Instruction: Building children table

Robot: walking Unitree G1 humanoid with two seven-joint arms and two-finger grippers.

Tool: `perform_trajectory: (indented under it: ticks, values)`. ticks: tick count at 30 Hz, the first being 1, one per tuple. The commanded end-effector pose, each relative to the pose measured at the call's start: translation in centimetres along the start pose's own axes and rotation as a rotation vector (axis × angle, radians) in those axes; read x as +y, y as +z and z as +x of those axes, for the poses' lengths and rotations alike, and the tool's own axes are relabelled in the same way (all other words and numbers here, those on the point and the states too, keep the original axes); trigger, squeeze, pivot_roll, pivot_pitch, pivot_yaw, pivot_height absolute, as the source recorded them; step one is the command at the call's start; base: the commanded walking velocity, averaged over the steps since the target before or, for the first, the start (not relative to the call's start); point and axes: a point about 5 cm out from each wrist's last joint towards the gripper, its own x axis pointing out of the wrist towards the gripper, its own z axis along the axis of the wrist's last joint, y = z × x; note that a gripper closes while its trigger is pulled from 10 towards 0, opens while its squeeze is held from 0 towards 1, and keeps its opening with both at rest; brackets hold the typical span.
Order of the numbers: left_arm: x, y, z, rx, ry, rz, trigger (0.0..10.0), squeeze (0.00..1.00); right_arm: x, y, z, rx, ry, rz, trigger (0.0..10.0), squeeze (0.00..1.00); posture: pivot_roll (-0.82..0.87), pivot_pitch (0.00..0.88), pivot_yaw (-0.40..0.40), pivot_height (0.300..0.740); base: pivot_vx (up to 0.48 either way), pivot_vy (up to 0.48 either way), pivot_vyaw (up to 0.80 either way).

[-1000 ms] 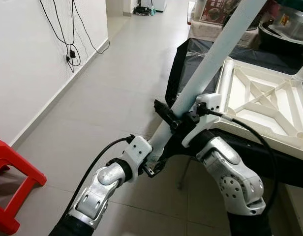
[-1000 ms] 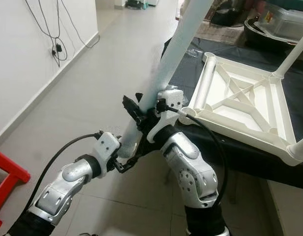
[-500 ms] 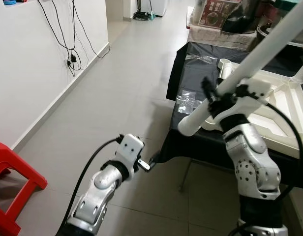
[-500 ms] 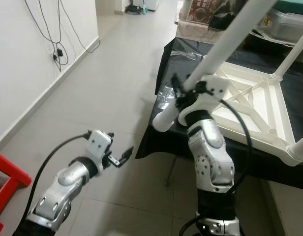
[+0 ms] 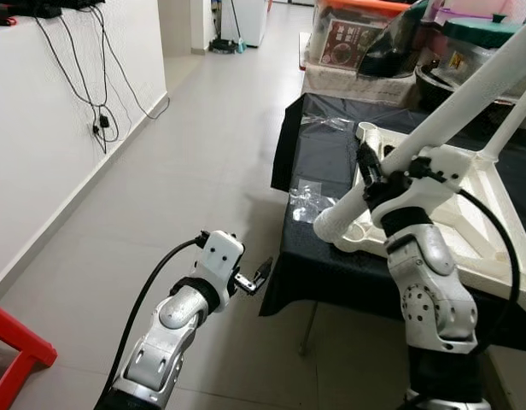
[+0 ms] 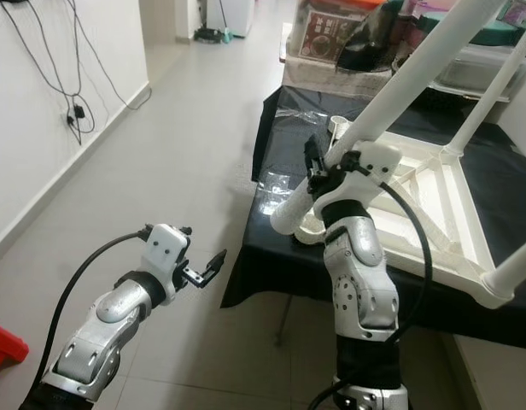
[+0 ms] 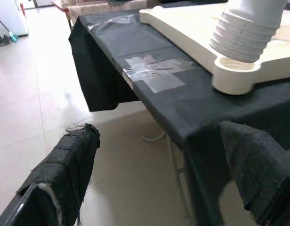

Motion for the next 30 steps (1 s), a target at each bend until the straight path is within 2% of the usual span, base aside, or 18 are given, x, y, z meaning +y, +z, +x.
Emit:
perform_trajectory:
  ticks: [1,7,10,27,30]
  values:
    - [-0.11,-0.27,-0.07,0.011,0.000,0.000,10.0,0.00,0.02,0.43,0.14,-0.029,0.001,-0.013,10.0,0.00,0.08,0.064,-0.098,0.740,0.307,0.000,0.00]
    - [0.07,-0.23,-0.02,0.012,0.015,-0.008,10.0,0.00,0.13,0.40,0.24,-0.027,0.011,-0.007,10.0,0.00,0.08,0.064,-0.099,0.740,0.314,0.000,0.00]
    - [0.46,-0.20,0.13,0.013,0.046,-0.023,10.0,0.00,0.25,0.33,0.33,-0.027,0.019,-0.004,10.0,0.00,0.08,0.067,-0.101,0.740,0.000,0.000,0.00]
    - [0.64,0.06,0.30,0.004,0.057,-0.042,10.0,0.00,0.64,-0.08,0.23,-0.006,0.056,-0.004,10.0,0.00,0.08,0.071,-0.102,0.740,0.000,0.000,0.00]
    - [0.72,0.10,0.28,0.002,0.069,-0.037,10.0,0.00,0.68,-0.09,0.16,-0.005,0.063,-0.006,10.0,0.00,0.08,0.071,-0.103,0.740,0.169,-0.386,0.00]
